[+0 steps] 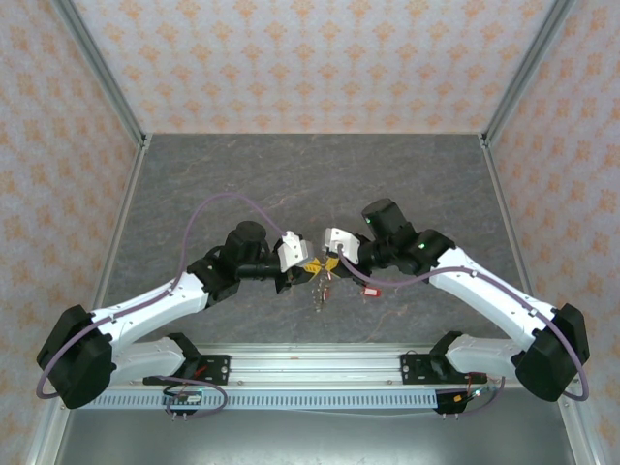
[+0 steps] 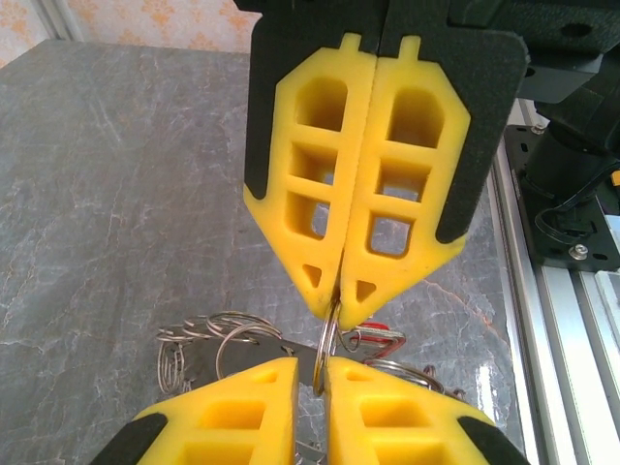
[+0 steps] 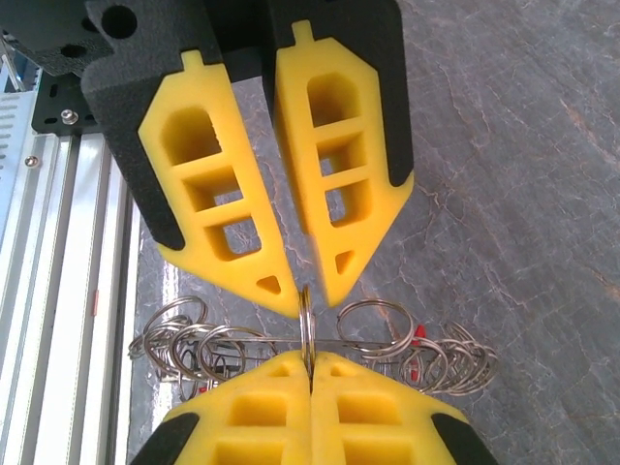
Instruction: Put the keys on the keyring
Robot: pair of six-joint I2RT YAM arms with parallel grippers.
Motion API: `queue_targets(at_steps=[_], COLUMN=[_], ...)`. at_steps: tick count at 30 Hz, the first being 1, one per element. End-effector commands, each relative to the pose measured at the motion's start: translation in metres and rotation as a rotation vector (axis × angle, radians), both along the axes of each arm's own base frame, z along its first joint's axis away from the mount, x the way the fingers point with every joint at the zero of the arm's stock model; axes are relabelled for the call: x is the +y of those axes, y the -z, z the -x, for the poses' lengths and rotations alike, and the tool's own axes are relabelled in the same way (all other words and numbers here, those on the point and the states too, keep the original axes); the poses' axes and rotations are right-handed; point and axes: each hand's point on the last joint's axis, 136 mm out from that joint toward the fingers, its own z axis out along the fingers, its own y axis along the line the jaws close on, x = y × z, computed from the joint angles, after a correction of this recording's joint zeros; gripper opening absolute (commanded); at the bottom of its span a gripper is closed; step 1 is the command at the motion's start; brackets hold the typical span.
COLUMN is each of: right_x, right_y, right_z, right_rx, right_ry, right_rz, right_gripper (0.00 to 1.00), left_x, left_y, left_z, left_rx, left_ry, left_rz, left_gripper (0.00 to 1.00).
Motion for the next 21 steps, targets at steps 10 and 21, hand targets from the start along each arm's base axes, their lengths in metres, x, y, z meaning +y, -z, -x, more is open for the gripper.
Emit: queue_targets(at_steps=[10,21], right_x=[0.0135,0.0132], right_y=[-0.0220,-0.0184], right_z=[-0.0029,-0.0061], right_rx=[-0.042,-0.046], right_ry=[-0.024,0.001], right_rz=[-0.075,-0.077], right_gripper=[0.00,0.04], left_x=[-0.0062,-0.0090], left_y=[-0.0095,-0.0132], left_z=[-0.0034,-0.0022], left_rx=[-0.023,-0.013], left_ry=[0.020,0.033], left_rz=[0.010,0.026], left_gripper=[0.12,0.00])
